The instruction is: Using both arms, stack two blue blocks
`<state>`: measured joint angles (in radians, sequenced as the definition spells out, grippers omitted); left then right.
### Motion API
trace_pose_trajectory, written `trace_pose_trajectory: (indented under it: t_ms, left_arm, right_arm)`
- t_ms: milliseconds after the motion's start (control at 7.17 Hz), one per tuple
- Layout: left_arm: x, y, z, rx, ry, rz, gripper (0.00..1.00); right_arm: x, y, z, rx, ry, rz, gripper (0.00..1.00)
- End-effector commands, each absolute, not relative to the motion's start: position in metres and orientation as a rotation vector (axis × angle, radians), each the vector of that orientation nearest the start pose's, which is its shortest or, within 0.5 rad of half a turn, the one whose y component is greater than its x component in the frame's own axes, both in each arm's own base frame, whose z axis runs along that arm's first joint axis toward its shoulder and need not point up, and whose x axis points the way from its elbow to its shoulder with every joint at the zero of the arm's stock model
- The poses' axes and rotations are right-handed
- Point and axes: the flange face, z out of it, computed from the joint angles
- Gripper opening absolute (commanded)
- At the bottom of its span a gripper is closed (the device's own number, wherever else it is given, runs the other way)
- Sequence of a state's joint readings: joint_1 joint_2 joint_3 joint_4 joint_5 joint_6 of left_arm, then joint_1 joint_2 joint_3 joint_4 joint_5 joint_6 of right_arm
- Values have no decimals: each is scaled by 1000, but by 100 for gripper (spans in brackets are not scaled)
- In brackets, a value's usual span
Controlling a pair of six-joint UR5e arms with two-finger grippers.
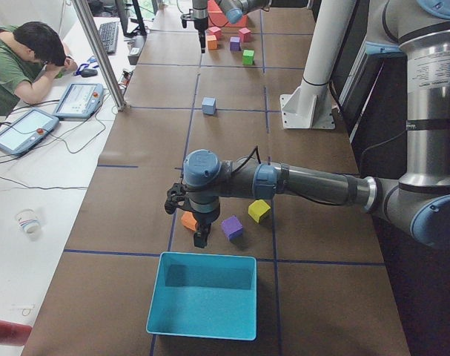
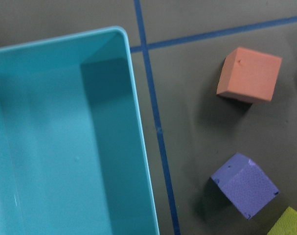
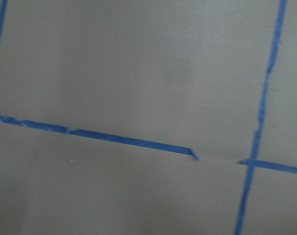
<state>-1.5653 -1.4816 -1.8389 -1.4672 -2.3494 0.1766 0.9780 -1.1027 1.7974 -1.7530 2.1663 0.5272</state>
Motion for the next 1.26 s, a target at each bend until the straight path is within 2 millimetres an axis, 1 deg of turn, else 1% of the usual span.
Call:
trace_pose_trajectory:
  t_ms: [0,140,279,419,558,698,837,977,1116]
  left_arm:
    - [-58,-484,548,207,771,232,100]
    - [-55,-484,544,198,820,205,100]
    - [-43,-485,530,223,835,205,100]
    - [-32,-486,525,275,839,250,100]
    - [-15,-487,523,240,855,207,100]
    - [14,-489,520,150,873,90,100]
    - [44,-492,523,131,889,34,100]
    - [77,-494,520,119,918,-69,100]
    - [129,-497,516,116,892,-178,100]
  right_arm:
    - [-135,-538,438,145,-746,-407,100]
    - [-66,-526,485,170,-729,-472,100]
    - [-13,-498,530,171,-722,-480,100]
    - [22,-464,573,155,-717,-508,100]
    - [40,-444,594,141,-717,-506,100]
    - [41,-440,599,132,-720,-498,100]
    - [41,-440,599,130,-720,-496,100]
    - [41,-439,600,129,-721,-497,100]
    - [41,-438,601,127,-721,-496,100]
